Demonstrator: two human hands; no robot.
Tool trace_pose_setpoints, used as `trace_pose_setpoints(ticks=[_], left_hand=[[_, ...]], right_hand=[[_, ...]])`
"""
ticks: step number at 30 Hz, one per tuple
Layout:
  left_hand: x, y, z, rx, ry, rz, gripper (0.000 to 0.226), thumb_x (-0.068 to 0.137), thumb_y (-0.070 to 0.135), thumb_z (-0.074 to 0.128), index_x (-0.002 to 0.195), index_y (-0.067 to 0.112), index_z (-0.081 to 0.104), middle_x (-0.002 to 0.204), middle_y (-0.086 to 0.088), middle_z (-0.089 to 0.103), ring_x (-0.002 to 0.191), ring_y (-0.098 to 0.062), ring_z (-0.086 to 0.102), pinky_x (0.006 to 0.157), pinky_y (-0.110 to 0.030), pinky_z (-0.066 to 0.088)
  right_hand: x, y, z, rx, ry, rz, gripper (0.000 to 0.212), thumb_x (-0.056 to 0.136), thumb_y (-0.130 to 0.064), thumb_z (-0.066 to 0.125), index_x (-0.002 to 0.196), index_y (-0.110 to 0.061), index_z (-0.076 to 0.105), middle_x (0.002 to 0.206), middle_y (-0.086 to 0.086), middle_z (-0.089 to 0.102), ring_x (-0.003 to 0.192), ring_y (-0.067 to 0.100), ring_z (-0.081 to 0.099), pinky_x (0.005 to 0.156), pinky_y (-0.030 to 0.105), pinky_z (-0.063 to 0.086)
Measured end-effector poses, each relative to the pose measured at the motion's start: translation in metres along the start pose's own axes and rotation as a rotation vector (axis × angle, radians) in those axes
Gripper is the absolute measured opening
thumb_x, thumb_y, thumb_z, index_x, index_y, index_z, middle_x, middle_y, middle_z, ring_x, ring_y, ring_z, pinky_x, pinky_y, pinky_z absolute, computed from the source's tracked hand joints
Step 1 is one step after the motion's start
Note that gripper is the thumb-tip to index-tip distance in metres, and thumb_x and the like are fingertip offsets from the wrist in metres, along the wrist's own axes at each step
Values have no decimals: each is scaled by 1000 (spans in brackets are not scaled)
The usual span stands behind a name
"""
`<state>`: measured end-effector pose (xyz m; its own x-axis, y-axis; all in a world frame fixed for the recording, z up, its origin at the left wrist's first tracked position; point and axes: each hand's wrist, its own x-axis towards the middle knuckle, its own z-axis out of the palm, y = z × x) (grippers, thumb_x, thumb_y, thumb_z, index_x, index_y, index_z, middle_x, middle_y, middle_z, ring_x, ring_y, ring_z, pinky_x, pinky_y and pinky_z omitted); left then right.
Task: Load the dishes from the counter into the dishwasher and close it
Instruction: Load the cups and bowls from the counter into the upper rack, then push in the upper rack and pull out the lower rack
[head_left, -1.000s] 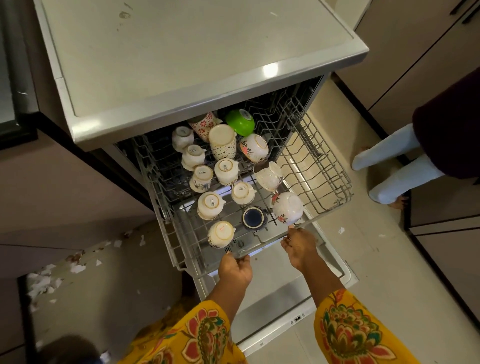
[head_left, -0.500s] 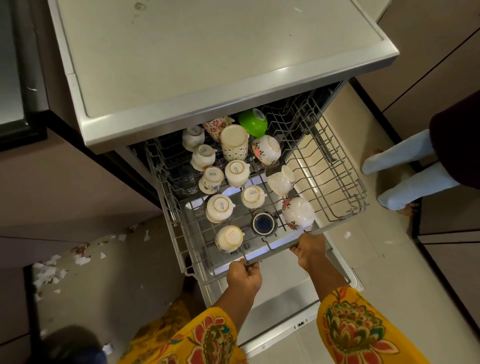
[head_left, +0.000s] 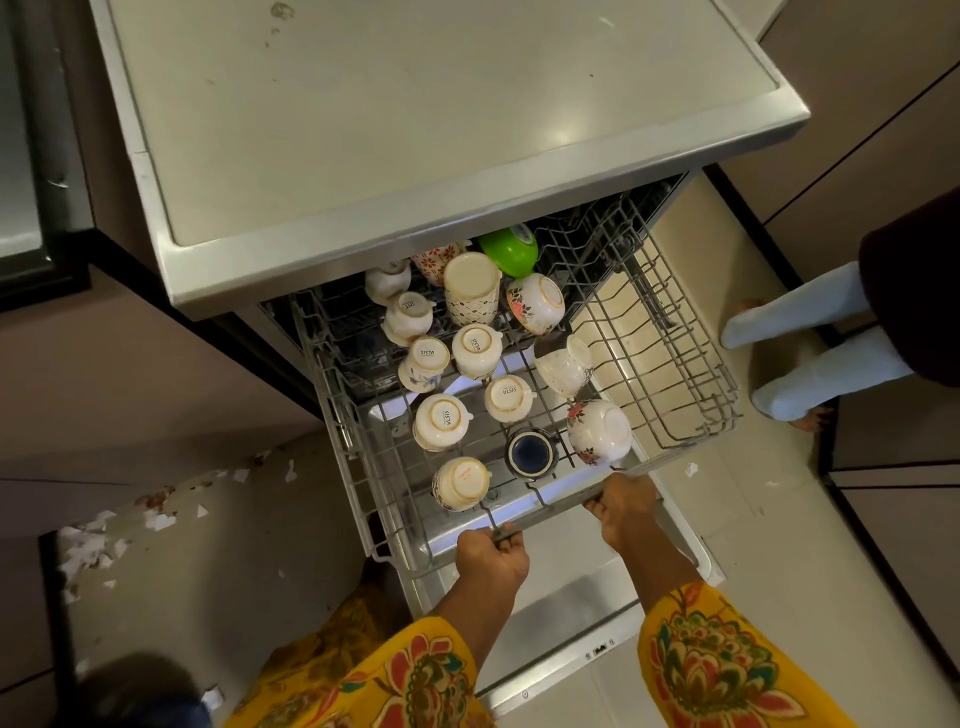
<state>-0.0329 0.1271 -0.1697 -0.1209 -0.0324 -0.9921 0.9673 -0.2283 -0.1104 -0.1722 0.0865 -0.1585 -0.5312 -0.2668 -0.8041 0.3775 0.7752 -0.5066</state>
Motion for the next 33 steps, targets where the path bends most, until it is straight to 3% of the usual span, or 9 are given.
trace_pose_setpoints(ticks=[5,9,16,19,22,24,27,30,33], left_hand=[[-4,0,2,20,6,-11,21,95,-1,29,78,4,40,75,-13,37,60,-18,37,52,-22,44],[-3,8,9,47,3,0,23,96,-1,25,79,3,40,75,-13,37,58,-17,34,46,-22,46],[-1,17,23,73,-17,39,23,96,2,24,111,2,42,80,-15,43,61,-20,39,64,-26,42],[-5,22,33,94,-18,37,23,96,0,22,93,1,45,76,-15,39,58,-18,33,54,-24,35],[-13,30,46,126,-31,34,32,96,-1,23,68,9,34,68,-8,27,56,-16,23,53,-23,26],[-13,35,52,134,-49,26,31,96,-1,26,69,7,38,69,-10,33,57,-17,29,56,-25,30],[-11,39,58,103,-65,24,30,97,0,26,73,3,44,73,-12,43,62,-20,40,58,-25,37],[-13,45,68,65,-63,17,27,98,2,27,78,2,46,78,-15,49,67,-22,47,63,-26,44],[-16,55,85,93,-63,47,27,97,3,26,74,5,41,75,-13,42,64,-19,40,57,-24,37]], right_hand=[[0,0,-1,45,-11,-12,42,95,-14,54,133,-1,44,125,21,56,114,37,56,100,48,46],[-2,-4,5,13,-8,-62,37,96,-3,46,132,3,43,124,23,55,112,39,57,96,48,49],[-1,-14,19,-35,-5,-112,31,96,3,40,126,5,47,107,22,55,107,41,58,95,48,49],[2,-18,24,-7,-44,-119,15,93,7,42,102,7,53,95,20,52,83,36,58,93,51,49],[4,-23,33,3,-106,-140,14,90,10,43,96,7,55,89,18,54,71,25,54,77,40,53],[4,-27,38,-9,-143,-156,25,90,10,43,113,9,53,86,15,56,77,25,57,85,42,52],[1,-33,42,58,-167,-147,23,93,7,44,113,0,53,94,18,56,87,30,55,94,43,49],[0,-40,49,109,-202,-164,21,94,3,46,113,-2,54,91,17,59,86,29,56,89,40,50],[3,-50,63,127,-212,-170,14,94,6,44,101,2,55,91,19,54,78,27,53,75,36,53]])
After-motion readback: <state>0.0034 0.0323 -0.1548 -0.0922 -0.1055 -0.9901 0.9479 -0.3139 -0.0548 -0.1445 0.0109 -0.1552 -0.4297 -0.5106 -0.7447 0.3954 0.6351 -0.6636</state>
